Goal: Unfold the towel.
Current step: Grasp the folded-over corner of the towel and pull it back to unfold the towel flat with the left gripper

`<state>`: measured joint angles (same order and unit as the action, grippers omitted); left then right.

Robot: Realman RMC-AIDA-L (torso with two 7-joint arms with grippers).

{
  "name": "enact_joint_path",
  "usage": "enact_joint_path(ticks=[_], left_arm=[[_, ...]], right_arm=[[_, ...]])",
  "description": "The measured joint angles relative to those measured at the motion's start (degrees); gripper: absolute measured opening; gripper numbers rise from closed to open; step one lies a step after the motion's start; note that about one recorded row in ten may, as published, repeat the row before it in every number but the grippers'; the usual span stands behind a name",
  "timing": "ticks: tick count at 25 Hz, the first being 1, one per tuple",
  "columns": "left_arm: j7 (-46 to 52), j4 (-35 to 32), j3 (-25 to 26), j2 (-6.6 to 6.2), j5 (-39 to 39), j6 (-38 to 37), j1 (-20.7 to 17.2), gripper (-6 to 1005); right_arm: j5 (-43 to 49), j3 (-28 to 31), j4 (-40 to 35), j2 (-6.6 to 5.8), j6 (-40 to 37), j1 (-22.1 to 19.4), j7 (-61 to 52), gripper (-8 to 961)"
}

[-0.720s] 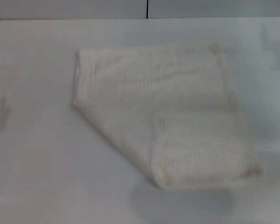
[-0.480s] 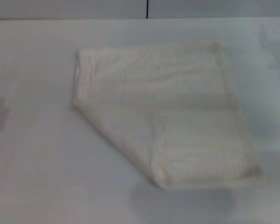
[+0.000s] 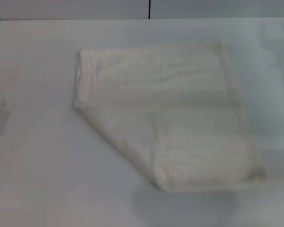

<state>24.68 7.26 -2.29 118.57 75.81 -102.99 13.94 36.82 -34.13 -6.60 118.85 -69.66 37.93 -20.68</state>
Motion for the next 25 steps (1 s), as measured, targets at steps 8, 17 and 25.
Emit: enact_joint_path(ticks=[8,17,25], left_arm=[[0.1,-0.2,-0.1,-0.09,0.0,0.0,-0.1,831],[0.3,-0.2,0.3,-0.1,-0.2,-1.3,0.2,832],[1.7,-0.7,-0.2,-0.26,0.2,-1.9,0.1,832]], right_arm=[[-0.4,0.5,-0.1,-0.03,0.4,0.5,0.0,634],[-0.3,0.2,-0.2,0.27,0.4,1.3,0.1,634],[2.4,-4.2,-2.4,0.09,1.1,2.4,-3.7,635]])
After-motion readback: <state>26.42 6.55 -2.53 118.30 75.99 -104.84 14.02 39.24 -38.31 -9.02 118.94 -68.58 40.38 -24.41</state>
